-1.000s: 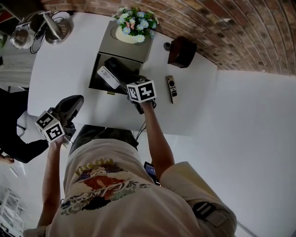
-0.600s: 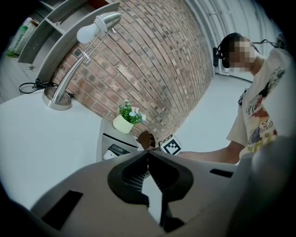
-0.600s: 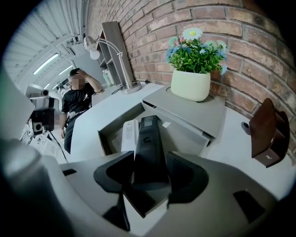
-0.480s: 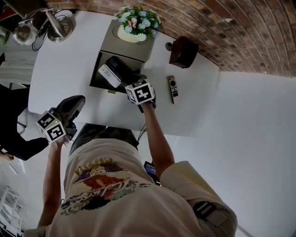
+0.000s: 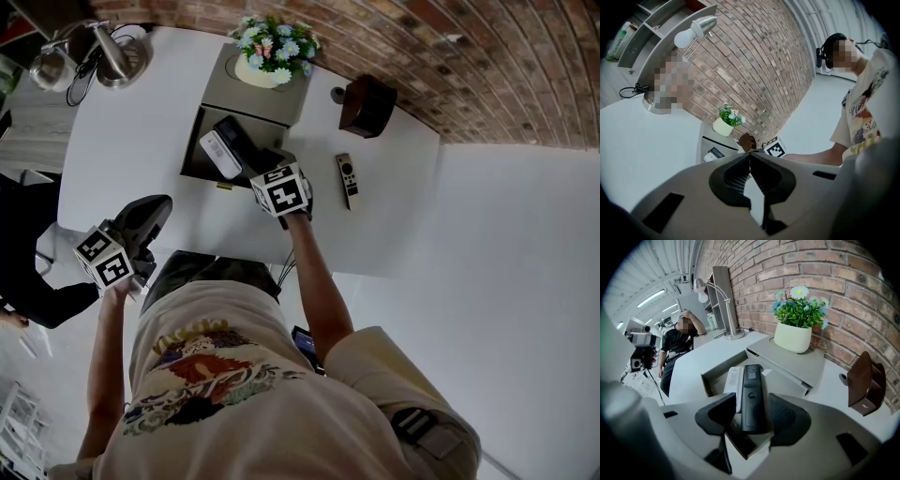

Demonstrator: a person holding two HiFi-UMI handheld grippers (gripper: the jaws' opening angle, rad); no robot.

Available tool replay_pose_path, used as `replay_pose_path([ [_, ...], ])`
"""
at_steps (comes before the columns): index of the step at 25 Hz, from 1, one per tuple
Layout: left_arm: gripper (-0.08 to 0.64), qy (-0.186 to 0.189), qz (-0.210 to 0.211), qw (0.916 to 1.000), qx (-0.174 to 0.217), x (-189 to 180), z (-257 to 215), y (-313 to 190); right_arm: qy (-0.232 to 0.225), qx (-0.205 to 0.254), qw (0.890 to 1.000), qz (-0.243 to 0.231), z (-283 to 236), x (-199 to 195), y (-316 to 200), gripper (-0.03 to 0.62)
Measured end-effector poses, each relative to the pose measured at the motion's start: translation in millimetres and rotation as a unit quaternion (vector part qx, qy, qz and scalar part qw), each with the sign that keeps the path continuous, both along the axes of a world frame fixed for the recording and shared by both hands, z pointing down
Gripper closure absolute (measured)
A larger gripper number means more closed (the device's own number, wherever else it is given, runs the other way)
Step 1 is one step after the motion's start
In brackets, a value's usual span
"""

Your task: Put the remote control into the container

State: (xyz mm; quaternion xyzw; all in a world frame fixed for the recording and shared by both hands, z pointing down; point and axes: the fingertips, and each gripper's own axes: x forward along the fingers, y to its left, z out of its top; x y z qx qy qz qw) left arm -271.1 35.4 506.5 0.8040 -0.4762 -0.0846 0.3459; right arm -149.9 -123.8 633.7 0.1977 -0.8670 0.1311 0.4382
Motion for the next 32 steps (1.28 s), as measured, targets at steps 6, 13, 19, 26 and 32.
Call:
replay_pose_path([
  [6,0.555,-0.01,0.018,0.9997,0.016,6.3,-8.5,-4.6,-0.026,-0.012,1.0,-0.011,-20.6,-4.4,16.7,0.471],
  [13,0.555,-0.009,0.04,0.9988,0.027,17.9,-13.1,-7.7,-0.042,-0.009,0.999,-0.013,-40.3,0.2,36.1,0.551],
  [19,0.555,-0.008,0.065,0.9972,0.037,30.6,-17.9,-14.2,-0.053,0.004,0.999,0.009,-56.7,13.2,42.6,0.569],
  [26,0.555,-0.014,0.099,0.9936,0.052,51.2,-32.3,-28.0,-0.078,0.012,0.996,0.033,-87.3,25.8,46.5,0.574],
  [32,0.555,-0.021,0.117,0.9913,0.057,69.0,-38.1,-36.7,-0.093,0.014,0.995,0.039,-99.4,34.6,51.1,0.574],
])
